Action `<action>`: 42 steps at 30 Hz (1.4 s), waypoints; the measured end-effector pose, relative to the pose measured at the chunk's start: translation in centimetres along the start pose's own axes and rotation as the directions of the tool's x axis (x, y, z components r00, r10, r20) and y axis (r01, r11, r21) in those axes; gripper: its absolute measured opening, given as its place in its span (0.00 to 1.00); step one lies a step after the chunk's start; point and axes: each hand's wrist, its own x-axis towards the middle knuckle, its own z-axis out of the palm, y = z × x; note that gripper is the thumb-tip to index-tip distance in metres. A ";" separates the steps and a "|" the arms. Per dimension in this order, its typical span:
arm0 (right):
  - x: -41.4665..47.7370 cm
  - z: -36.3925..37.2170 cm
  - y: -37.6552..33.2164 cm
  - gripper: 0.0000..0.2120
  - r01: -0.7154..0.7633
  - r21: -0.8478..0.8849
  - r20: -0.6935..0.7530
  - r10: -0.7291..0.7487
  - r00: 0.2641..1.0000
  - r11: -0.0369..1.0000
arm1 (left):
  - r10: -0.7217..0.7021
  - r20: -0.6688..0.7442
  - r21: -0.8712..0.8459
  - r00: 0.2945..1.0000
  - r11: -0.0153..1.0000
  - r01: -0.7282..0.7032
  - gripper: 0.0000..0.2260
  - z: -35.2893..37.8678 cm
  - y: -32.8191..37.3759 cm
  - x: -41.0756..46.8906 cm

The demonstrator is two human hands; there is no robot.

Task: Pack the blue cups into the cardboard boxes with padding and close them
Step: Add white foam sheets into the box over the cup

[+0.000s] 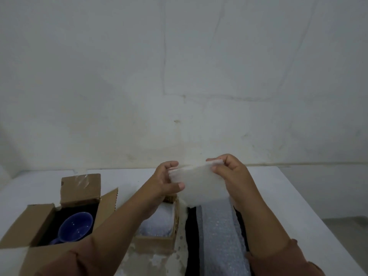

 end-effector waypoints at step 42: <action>1.9 8.8 9.0 0.18 -0.222 -0.677 0.135 0.415 0.900 0.702 | -0.060 -0.395 0.713 0.917 0.609 0.347 0.27 -5.4 -3.9 -2.4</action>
